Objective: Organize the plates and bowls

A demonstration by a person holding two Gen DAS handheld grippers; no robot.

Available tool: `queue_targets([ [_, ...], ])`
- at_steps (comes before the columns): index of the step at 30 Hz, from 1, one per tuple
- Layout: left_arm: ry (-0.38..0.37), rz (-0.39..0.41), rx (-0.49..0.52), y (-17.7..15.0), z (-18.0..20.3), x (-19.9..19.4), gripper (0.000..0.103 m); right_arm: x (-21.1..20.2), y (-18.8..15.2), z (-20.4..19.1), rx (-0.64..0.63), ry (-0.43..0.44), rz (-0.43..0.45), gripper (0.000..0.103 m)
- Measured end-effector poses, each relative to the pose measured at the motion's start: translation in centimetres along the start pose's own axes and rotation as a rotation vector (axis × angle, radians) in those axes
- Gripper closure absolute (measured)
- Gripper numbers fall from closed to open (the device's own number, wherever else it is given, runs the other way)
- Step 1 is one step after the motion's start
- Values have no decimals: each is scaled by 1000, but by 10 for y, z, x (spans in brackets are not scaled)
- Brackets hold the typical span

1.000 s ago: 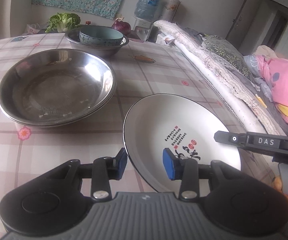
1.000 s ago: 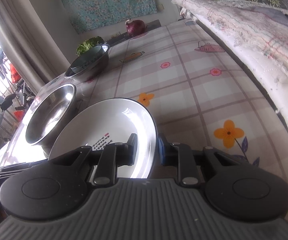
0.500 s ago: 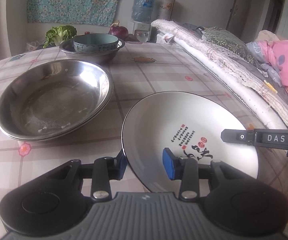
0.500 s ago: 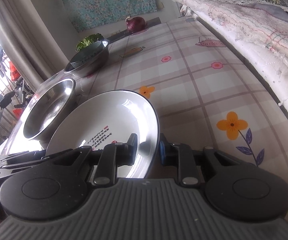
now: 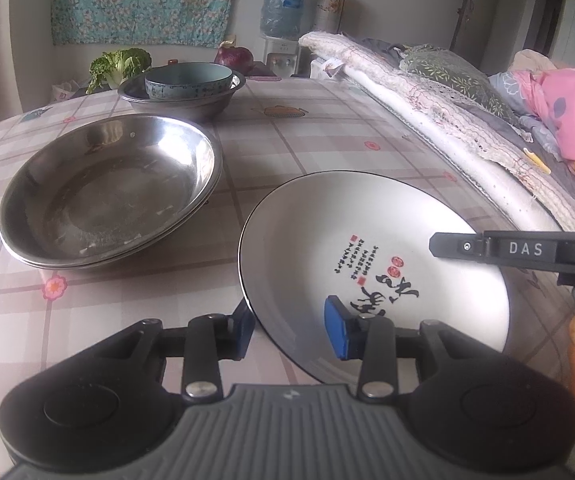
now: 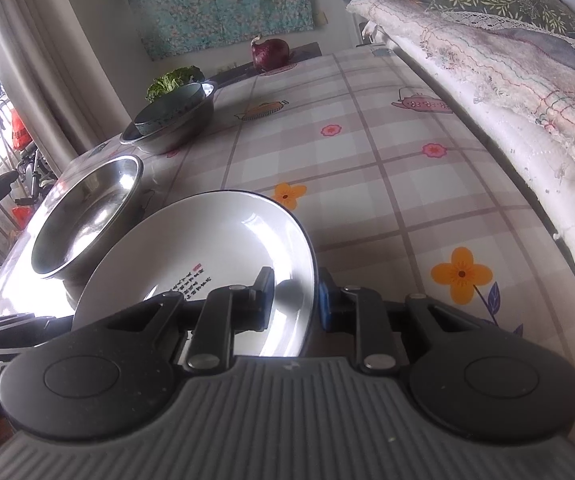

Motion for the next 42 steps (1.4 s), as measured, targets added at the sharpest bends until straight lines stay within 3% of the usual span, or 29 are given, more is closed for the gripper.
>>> queue_targets([
  [42, 21, 19, 8, 10, -3, 6, 61, -1, -5, -2, -3, 3, -4, 80],
])
Point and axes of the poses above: each gripper's, at about its wrist camera, not at the fingertips, and x roughly the way its jaws point, z to its right, y to its top, the point moved 5 cm from there along x, roughly the way its jaws point, and after that the axes turned 13 degrees about -z, right-handed, at the moved point
